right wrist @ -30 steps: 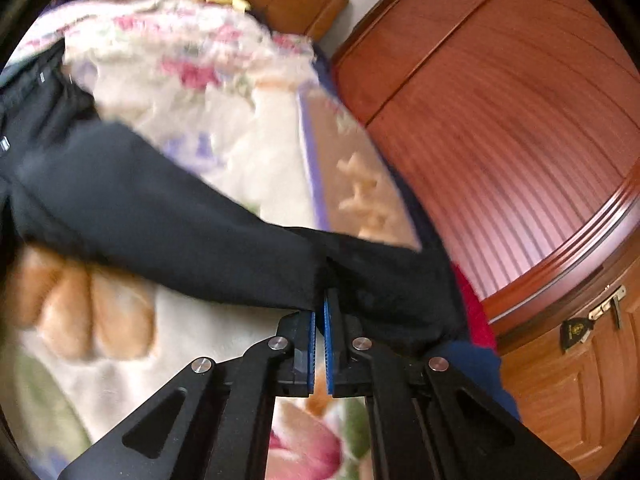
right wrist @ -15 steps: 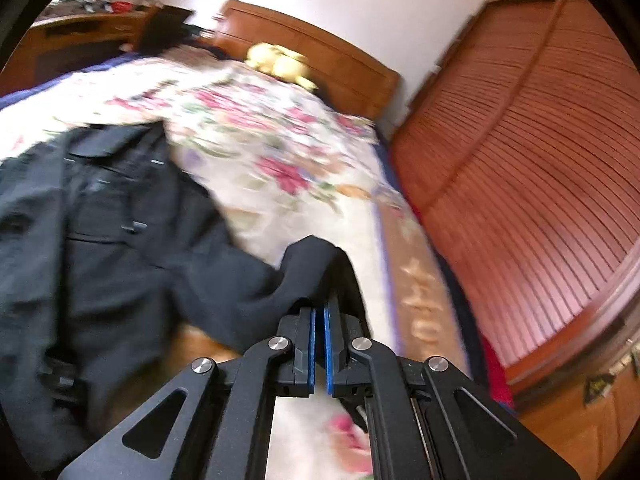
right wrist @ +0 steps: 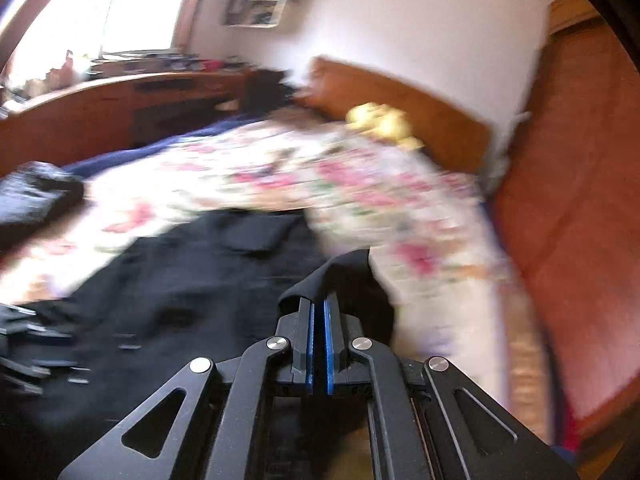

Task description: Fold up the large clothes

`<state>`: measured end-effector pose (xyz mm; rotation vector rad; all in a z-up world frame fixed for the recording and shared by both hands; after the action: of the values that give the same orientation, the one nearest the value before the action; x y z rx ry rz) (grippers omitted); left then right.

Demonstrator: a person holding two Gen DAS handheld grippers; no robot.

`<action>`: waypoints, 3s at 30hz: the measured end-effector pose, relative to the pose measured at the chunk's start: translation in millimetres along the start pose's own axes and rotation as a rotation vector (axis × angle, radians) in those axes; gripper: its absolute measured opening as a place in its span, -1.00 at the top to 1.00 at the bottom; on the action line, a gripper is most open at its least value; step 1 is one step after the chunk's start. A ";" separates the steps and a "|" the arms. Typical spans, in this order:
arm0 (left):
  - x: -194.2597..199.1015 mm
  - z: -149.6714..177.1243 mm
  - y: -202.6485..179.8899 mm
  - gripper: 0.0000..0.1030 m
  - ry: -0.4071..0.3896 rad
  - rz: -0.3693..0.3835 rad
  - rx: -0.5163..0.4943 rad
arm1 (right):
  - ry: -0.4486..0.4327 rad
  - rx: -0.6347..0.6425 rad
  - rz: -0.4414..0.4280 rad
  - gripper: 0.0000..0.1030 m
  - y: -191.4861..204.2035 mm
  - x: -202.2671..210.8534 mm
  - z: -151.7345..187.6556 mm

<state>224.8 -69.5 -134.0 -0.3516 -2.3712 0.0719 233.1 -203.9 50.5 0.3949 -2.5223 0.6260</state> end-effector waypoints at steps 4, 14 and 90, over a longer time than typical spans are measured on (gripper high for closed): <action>2.4 2.3 7.8 0.39 0.000 -0.008 0.016 | 0.085 0.064 -0.133 0.73 51.2 -6.1 15.8; 2.7 5.5 7.9 0.39 0.007 -0.002 0.026 | 0.200 -0.001 -0.154 0.00 40.3 -3.6 82.2; -78.8 -123.0 -123.0 0.85 -0.016 0.198 -0.249 | 0.214 -0.421 0.081 -0.03 -26.1 -15.5 269.1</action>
<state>334.7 -215.0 -77.2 -0.7075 -2.3586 -0.1303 147.3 -358.6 -154.5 0.0689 -2.3868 0.1433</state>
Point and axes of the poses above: each gripper's, at about its wrist camera, not at the fingertips, and x roughly against the way its jaws point, y to its left, z to its underside, the point moved 7 cm from there along -x, roughly the way its jaws point, and after that the axes turned 6 degrees about x, right-handed, at the moved point
